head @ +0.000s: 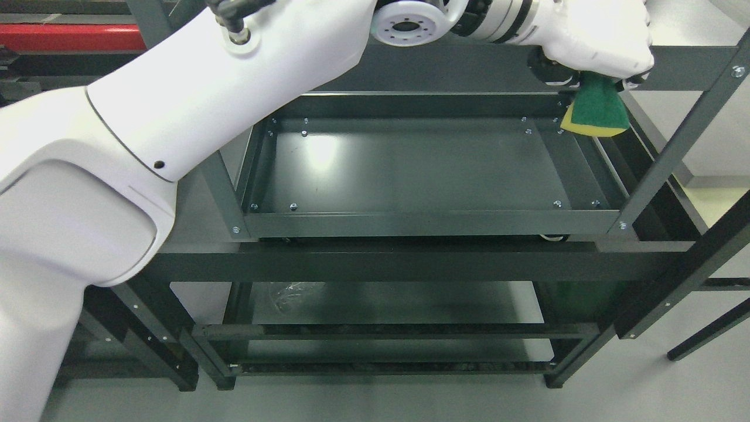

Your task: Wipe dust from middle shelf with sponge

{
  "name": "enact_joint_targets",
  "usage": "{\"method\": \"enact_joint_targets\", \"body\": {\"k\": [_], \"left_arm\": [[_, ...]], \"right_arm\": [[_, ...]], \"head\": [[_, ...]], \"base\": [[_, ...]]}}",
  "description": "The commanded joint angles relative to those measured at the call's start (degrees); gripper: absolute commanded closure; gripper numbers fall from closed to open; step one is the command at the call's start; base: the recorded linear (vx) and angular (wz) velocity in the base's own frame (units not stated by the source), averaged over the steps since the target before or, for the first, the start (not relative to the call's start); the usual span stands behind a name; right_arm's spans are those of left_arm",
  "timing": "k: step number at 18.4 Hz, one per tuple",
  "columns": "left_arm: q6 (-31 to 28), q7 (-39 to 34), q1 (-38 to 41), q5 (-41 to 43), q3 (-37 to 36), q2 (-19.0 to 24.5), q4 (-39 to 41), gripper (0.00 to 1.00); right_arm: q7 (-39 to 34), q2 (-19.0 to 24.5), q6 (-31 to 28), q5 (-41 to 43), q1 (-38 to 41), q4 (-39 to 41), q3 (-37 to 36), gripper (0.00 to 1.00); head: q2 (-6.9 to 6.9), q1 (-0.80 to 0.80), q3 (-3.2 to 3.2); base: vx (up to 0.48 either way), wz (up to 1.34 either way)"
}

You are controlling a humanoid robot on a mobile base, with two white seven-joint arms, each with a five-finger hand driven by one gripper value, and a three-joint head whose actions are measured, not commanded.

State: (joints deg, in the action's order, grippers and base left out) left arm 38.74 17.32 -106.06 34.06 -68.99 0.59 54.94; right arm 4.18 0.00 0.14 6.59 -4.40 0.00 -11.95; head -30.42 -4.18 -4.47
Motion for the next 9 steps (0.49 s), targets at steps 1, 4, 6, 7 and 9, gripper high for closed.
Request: {"method": "enact_joint_targets", "body": {"k": [1, 4, 6, 7, 9], "left_arm": [[3.6, 2.1, -0.5, 1.8, 5.8, 5.4, 2.2, 1.00], [5.6, 4.8, 1.2, 1.6, 6.8, 11.7, 6.9, 1.00], [6.1, 5.8, 3.0, 1.3, 8.2, 15.9, 9.5, 1.00], [6.3, 5.9, 3.6, 1.2, 8.6, 17.8, 11.0, 1.00], [6.3, 6.3, 5.4, 1.0, 9.1, 22.1, 16.3, 1.00]], "right_arm": [[0.0, -1.0, -4.2, 0.0, 0.0, 1.0, 0.0, 0.00], [0.0, -1.0, -4.2, 0.0, 0.0, 1.0, 0.0, 0.00], [0.0, -1.0, -4.2, 0.0, 0.0, 1.0, 0.0, 0.00], [0.0, -1.0, -4.2, 0.0, 0.0, 1.0, 0.0, 0.00], [0.0, -1.0, -4.2, 0.0, 0.0, 1.0, 0.0, 0.00]], "head": [[0.00, 0.00, 0.00], [0.00, 0.00, 0.00], [0.00, 0.00, 0.00], [0.00, 0.00, 0.00], [0.00, 0.00, 0.00]], "base": [[0.000, 0.00], [0.000, 0.00], [0.000, 0.00], [0.000, 0.00], [0.000, 0.00]]}}
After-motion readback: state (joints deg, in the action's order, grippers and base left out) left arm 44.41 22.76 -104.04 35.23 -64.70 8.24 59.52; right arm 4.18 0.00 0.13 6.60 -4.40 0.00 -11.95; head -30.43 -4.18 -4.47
